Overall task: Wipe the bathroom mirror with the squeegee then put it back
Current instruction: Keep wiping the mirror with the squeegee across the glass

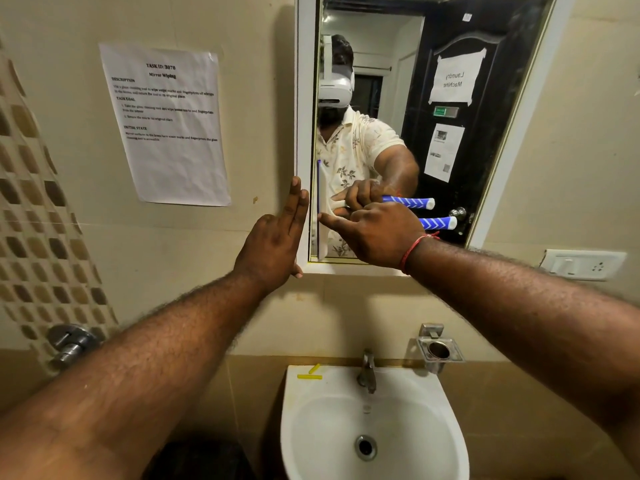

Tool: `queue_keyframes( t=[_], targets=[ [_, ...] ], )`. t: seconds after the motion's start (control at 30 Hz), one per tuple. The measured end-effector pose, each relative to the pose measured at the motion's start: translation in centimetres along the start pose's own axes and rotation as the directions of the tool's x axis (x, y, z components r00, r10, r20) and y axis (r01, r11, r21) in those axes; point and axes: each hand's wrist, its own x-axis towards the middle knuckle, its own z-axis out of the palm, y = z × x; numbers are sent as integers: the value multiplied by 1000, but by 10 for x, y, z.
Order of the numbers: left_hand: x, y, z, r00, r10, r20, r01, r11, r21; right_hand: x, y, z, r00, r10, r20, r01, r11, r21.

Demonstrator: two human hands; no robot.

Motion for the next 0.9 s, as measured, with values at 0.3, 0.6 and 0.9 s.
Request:
queue_keyframes(
  t=[0.3,0.6,0.9],
  targets=[
    [5,-2,5,999,45,-15,-45,998,-53,-58,43,-8,1000,-5,-21,4,999,-47],
    [6,-1,9,997,67,-39,-71,989,-130,-118,88,-17,992,77,105,-68,994,-84],
    [5,-2,9,995,88,-41,-93,983,-161,-164,124,-20,983,108,146,-85,984,-156]
  ],
)
